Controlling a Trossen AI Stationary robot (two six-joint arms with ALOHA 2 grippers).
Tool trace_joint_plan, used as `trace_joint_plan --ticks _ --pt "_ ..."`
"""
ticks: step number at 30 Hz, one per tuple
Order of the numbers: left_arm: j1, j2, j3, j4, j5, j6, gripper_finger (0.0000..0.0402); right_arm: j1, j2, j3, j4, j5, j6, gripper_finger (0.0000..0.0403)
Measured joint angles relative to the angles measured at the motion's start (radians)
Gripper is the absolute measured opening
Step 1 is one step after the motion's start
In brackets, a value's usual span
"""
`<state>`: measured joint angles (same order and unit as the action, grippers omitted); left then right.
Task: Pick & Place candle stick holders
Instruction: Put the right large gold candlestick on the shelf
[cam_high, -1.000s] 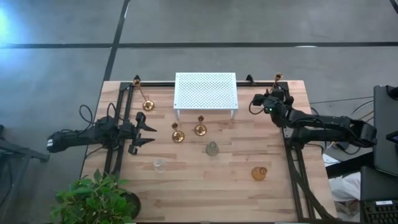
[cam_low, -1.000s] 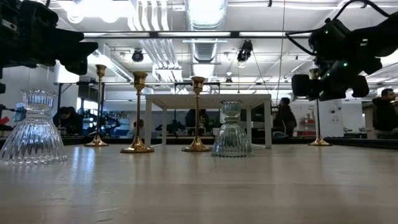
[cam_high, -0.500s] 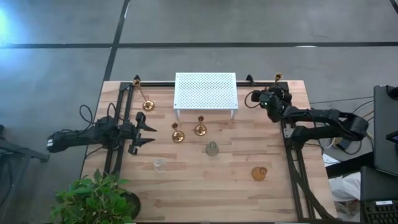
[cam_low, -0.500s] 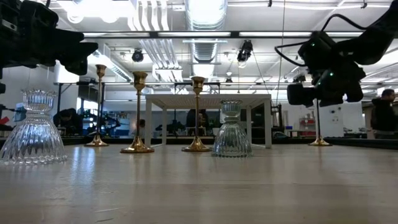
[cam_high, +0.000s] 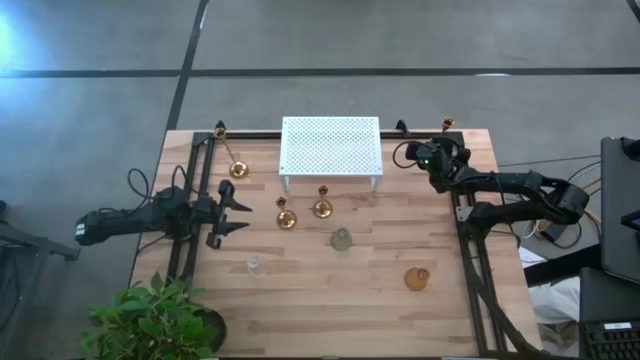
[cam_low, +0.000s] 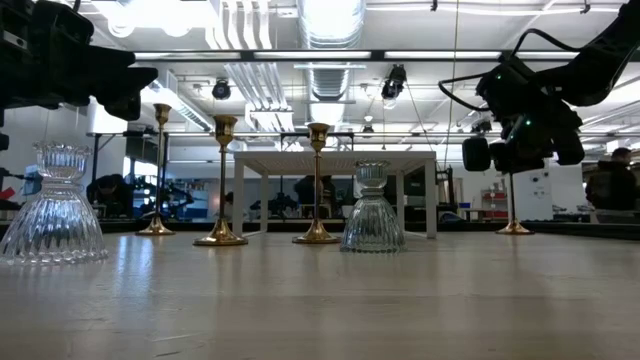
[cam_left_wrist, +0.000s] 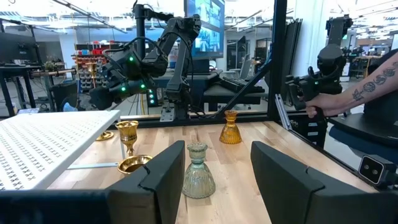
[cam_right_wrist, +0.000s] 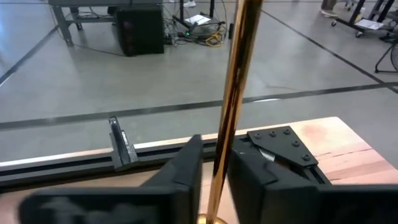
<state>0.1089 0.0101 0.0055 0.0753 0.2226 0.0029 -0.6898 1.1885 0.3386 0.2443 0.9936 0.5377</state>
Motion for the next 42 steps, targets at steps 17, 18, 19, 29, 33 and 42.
trace_joint_plan --ticks 17,18,19,29,33,42 --pt "-0.001 0.0 0.0 -0.002 0.0 0.0 0.019 -0.003 -0.044 0.0 -0.007 -0.067 -0.106 0.0011" --pt "-0.001 0.0 0.0 -0.003 0.0 0.0 0.019 -0.003 -0.059 0.0 -0.007 -0.068 -0.12 0.0011" --pt "-0.001 0.0 0.0 -0.004 0.0 0.0 0.019 -0.003 -0.077 0.0 -0.006 -0.07 -0.135 0.0011" --pt "0.0 0.0 0.0 -0.003 0.0 0.0 0.019 -0.003 -0.308 0.0 -0.113 -0.236 -0.191 0.001" --pt "0.0 0.0 0.0 -0.003 0.0 0.0 0.019 -0.002 -0.395 0.031 -0.231 -0.283 -0.19 0.001" --pt "0.0 0.0 0.0 0.001 0.0 0.0 0.019 -0.002 -0.462 0.266 -0.558 -0.363 -0.227 0.001"
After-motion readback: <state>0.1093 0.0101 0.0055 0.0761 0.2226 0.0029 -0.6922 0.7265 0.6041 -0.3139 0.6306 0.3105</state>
